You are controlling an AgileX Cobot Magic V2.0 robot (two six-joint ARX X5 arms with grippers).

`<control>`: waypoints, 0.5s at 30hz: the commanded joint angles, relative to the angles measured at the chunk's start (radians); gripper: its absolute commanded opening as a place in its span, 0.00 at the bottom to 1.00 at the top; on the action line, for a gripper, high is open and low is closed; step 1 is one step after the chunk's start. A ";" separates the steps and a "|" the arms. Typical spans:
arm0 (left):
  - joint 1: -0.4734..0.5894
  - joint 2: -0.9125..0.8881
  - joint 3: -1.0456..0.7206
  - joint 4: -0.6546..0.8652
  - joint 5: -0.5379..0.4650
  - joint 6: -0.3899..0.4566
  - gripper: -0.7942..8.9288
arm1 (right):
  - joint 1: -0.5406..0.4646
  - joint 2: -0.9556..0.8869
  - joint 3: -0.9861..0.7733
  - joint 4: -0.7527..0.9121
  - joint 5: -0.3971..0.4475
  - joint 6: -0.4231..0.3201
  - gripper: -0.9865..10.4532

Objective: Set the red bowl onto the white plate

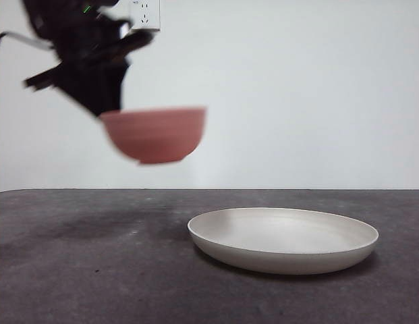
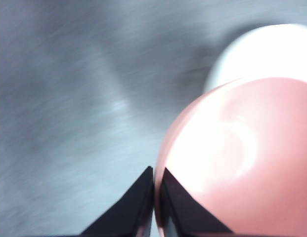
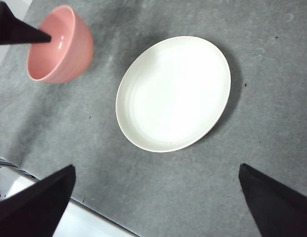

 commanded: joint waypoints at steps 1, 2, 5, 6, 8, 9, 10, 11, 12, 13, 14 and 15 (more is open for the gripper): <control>-0.051 0.061 0.093 -0.026 0.000 -0.006 0.10 | 0.003 0.003 0.016 0.003 -0.004 -0.008 0.62; -0.071 0.079 0.124 -0.036 0.000 -0.006 0.10 | 0.003 0.003 0.016 0.003 -0.004 -0.008 0.62; -0.127 0.140 0.195 -0.041 -0.001 -0.006 0.10 | 0.003 0.003 0.016 0.003 -0.004 -0.008 0.62; -0.144 0.162 0.211 -0.040 -0.001 -0.006 0.10 | 0.003 0.003 0.016 0.002 -0.004 -0.008 0.62; -0.176 0.213 0.238 -0.039 -0.002 -0.006 0.10 | 0.003 0.003 0.016 0.003 -0.004 -0.008 0.62; -0.192 0.240 0.252 -0.041 -0.002 -0.006 0.10 | 0.003 0.003 0.016 0.003 -0.003 -0.008 0.62; -0.203 0.261 0.261 -0.040 -0.002 -0.006 0.10 | 0.003 0.003 0.016 0.003 -0.003 -0.008 0.62; -0.219 0.287 0.270 -0.032 -0.002 -0.006 0.10 | 0.003 0.003 0.016 0.003 -0.003 -0.008 0.62; -0.233 0.308 0.274 -0.021 -0.003 -0.006 0.10 | 0.003 0.003 0.016 0.003 -0.003 -0.008 0.62; -0.245 0.326 0.276 -0.009 -0.007 -0.006 0.10 | 0.003 0.003 0.016 0.003 -0.003 -0.008 0.62; -0.258 0.349 0.278 0.005 -0.019 -0.006 0.10 | 0.003 0.003 0.016 0.003 -0.003 -0.008 0.62; -0.268 0.364 0.280 0.010 -0.031 -0.006 0.10 | 0.003 0.003 0.016 0.003 -0.003 -0.008 0.62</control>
